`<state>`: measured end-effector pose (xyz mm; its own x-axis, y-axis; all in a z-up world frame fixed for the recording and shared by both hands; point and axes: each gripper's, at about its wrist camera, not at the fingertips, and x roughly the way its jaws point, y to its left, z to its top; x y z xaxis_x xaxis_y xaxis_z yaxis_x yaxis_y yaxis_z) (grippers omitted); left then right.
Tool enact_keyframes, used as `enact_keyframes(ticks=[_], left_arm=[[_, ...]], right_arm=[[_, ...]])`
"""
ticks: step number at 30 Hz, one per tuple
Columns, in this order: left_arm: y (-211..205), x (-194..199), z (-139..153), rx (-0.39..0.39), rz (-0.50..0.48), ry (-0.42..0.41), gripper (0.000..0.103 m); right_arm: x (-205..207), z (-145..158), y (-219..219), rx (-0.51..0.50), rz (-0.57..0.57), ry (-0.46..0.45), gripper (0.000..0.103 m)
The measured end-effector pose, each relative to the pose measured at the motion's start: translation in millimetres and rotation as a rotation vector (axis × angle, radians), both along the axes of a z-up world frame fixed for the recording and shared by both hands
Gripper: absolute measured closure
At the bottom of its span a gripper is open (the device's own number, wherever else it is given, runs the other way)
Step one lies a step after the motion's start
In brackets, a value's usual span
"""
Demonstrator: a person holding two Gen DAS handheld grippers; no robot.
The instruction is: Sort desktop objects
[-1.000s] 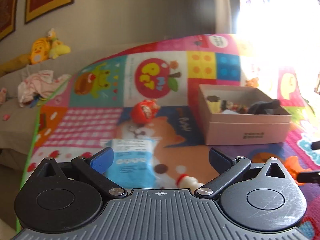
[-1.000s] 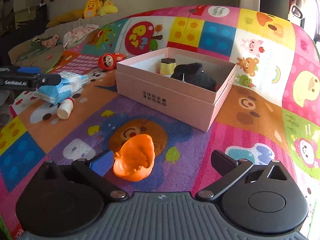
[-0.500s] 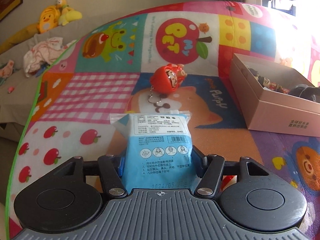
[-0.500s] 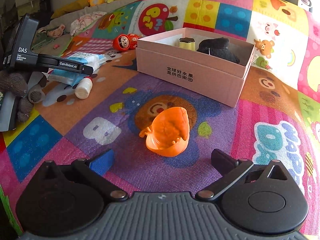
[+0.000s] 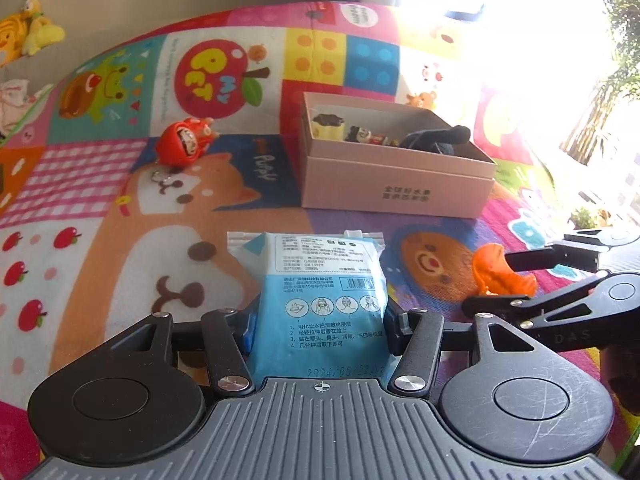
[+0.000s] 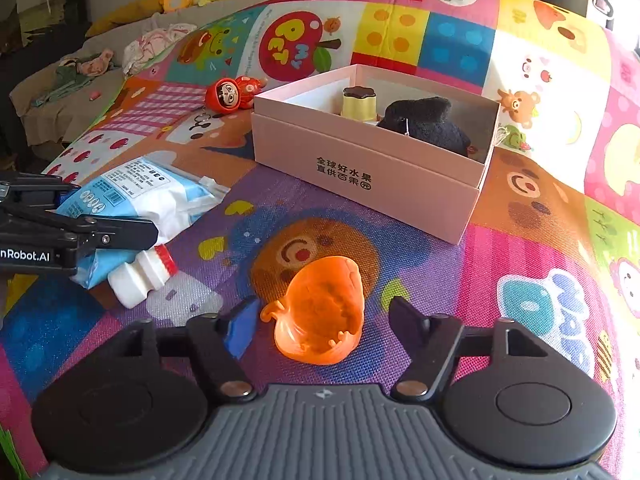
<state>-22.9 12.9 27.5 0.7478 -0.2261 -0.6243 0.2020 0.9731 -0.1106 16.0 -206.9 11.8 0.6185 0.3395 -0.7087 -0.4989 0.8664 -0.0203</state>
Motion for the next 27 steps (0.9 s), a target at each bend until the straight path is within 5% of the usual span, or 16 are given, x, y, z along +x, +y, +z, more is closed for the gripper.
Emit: enact_keyframes(ticks=[1,8,13,20,27], left_arm=[[-3,0,-1,0.002,-0.005,-0.001,0.043],[-13,5,-7,0.033,0.015,0.015,0.040],[-12,3,-8,0.069,0.022,0.005,0.026],[5,-4,-9,0.135,0.060,-0.008,0.014],[16,2,-5,0.120,0.065,-0.014,0.011]], right_arm=[[-1,1,1,0.000,0.005,0.001,0.049],[-18,8,-1,-0.045,0.007,-0.028,0.049],[-27,6,-4,-0.076,0.013,-0.036,0.049],[-32,3,-9,-0.093,-0.004,-0.066,0.030],[-29,1,-9,-0.090,-0.020,-0.074,0.022]])
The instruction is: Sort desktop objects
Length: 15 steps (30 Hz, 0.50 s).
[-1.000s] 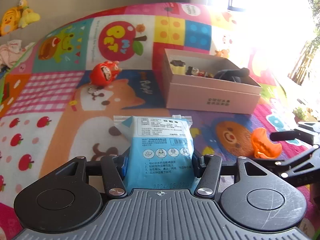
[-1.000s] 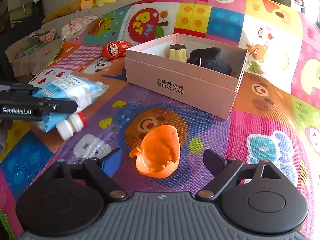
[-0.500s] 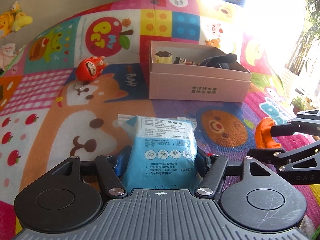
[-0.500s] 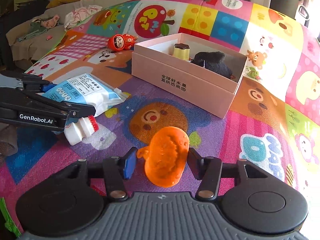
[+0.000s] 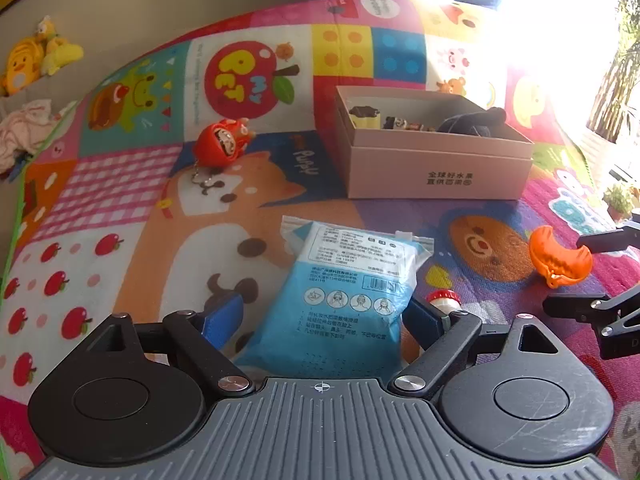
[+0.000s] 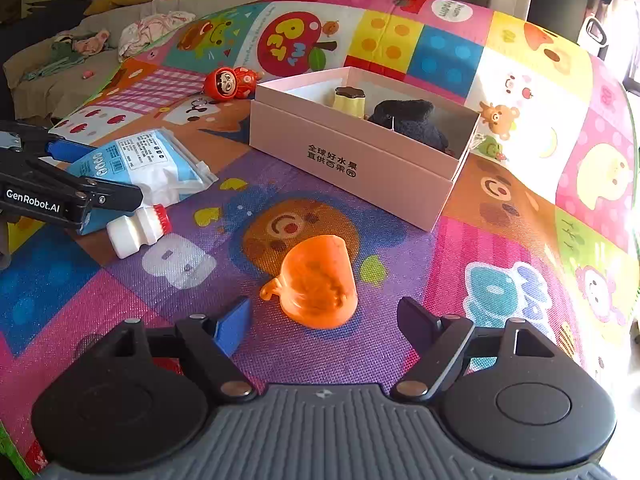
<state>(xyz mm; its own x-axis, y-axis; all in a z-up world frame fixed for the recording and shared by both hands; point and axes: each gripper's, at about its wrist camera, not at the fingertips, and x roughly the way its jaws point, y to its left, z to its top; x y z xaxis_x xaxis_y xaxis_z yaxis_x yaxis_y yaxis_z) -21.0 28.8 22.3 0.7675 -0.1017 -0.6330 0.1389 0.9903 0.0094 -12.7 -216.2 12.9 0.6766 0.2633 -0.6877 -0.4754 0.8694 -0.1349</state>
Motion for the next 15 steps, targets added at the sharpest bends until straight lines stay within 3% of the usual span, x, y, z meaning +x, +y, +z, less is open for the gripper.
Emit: enact_keyframes(ticks=[7,15], left_arm=[[20,9,3,-0.022,0.093,0.004,0.007],[25,2,-13,-0.029,0.092,0.056,0.003]], right_arm=[[0,-3,-3,-0.005,-0.016,-0.016,0.012],[0,-3,-5,0.024,-0.017,-0.014,0.009]])
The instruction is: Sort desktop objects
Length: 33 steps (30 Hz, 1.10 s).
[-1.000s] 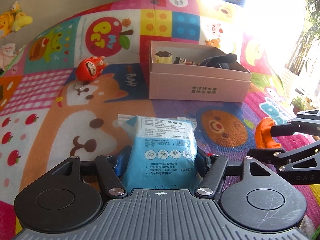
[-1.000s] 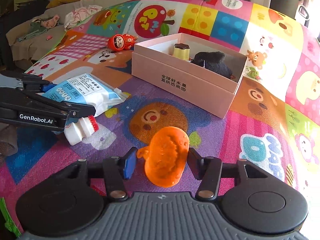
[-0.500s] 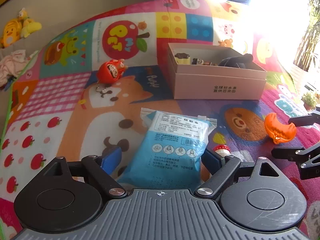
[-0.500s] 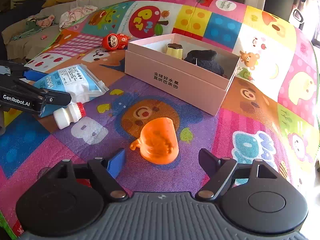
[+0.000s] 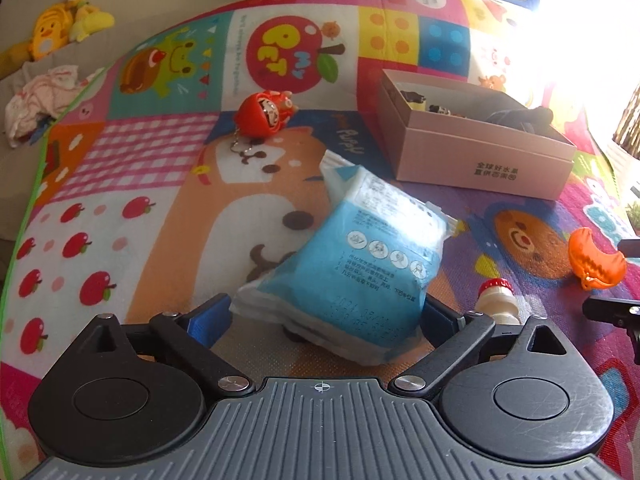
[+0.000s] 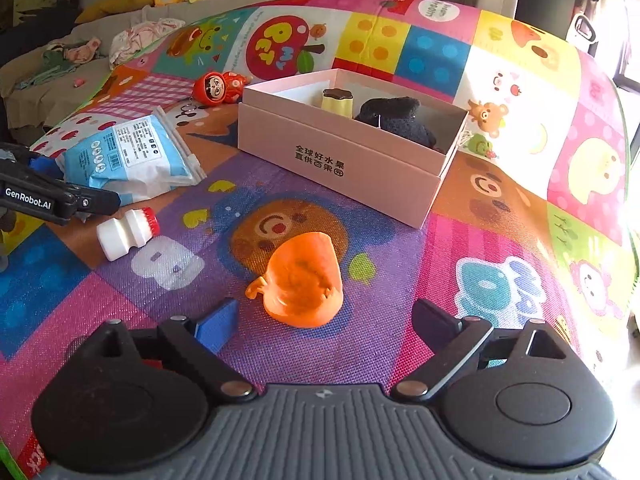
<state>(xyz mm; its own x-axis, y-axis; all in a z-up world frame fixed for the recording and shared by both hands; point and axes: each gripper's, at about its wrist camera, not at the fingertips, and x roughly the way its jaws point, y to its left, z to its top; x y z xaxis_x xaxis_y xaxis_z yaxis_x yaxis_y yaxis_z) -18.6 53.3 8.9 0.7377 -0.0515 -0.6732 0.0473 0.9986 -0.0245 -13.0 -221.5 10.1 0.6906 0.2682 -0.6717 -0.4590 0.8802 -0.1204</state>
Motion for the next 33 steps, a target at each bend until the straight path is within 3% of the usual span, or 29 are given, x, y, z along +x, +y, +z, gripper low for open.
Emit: enact_keyframes(ticks=[3,8,17,21,24,28,33], left_arm=[[-3,0,-1,0.011,-0.003,-0.003,0.003],[-9,-2,3,0.017,-0.026,-0.022,0.003],[-26,11,15,0.113,-0.082,-0.101,0.006],[-39,19,7,0.168,-0.127,-0.067,0.030],[-43,15,9,0.176,-0.150,-0.063,0.041],[-46,6,41,0.073,-0.220,-0.089,0.042],[-66,23,111,0.059,-0.273,-0.312,0.042]], right_arm=[[1,3,2,0.029,0.014,0.009,0.015],[17,3,4,0.080,-0.009,0.087,0.051],[7,14,5,0.088,0.037,0.097,0.051],[1,22,1,0.104,0.081,0.140,0.051],[-4,34,-7,0.127,0.096,0.148,0.051],[-10,68,-24,0.156,0.074,0.054,0.051],[-16,136,-52,0.246,0.029,-0.141,0.051]])
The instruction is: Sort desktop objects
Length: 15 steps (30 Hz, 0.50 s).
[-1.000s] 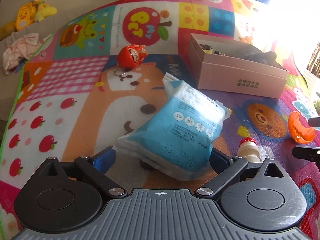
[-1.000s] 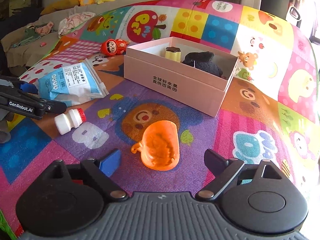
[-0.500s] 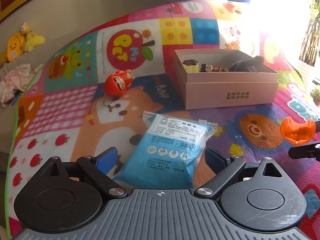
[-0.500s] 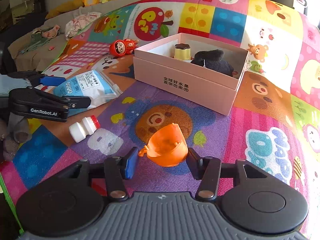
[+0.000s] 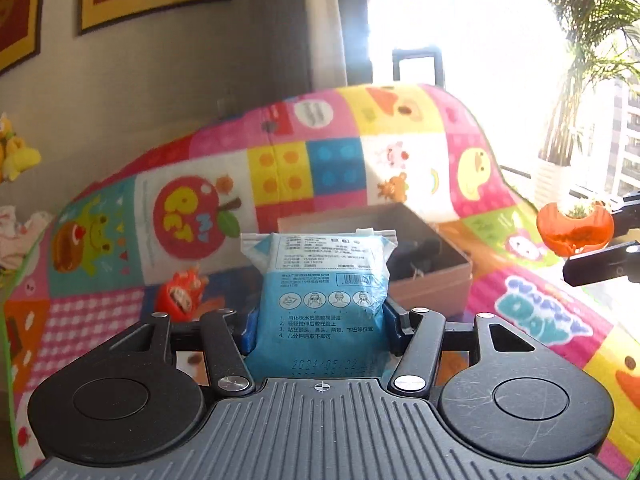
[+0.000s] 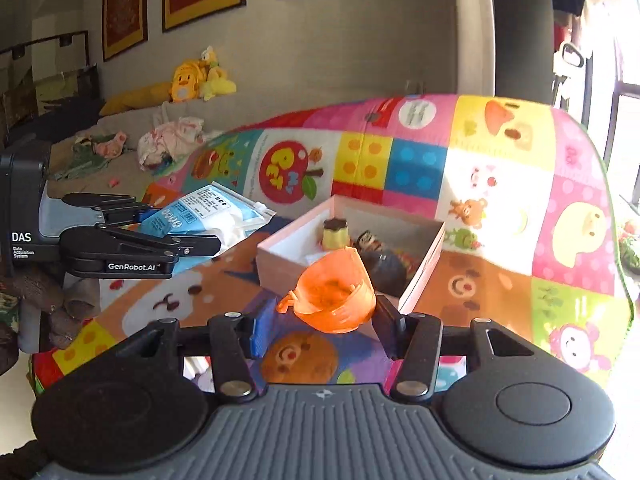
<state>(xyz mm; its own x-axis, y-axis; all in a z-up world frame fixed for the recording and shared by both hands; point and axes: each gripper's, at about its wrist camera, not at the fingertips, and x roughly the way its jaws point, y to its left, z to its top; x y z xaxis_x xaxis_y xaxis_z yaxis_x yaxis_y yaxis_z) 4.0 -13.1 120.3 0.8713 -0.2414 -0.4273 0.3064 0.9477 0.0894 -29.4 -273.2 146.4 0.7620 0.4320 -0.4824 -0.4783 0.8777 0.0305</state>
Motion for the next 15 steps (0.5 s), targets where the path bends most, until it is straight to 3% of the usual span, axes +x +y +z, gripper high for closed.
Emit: enact_keyframes(ticks=[3,6,8,11,13,15], left_arm=[[-19,36,21,0.012,-0.001,-0.091,0.042],[-37,80,18,0.001,-0.007,-0.107,0.042],[-48,107,2,0.016,-0.017,-0.076,0.041],[-53,137,-34,0.037,-0.028,0.054,0.037],[-47,138,-55,0.045,-0.014,0.098,0.030],[-35,129,-69,0.019,0.013,0.091,0.016]], right_arm=[[-2,20,-8,0.012,-0.026,-0.075,0.051],[2,23,-9,0.005,-0.027,-0.087,0.051],[8,18,-8,-0.007,-0.027,-0.067,0.051],[15,6,-6,-0.039,-0.038,-0.040,0.051],[24,1,-7,-0.046,-0.049,-0.020,0.051],[35,-3,-6,-0.047,-0.056,-0.005,0.051]])
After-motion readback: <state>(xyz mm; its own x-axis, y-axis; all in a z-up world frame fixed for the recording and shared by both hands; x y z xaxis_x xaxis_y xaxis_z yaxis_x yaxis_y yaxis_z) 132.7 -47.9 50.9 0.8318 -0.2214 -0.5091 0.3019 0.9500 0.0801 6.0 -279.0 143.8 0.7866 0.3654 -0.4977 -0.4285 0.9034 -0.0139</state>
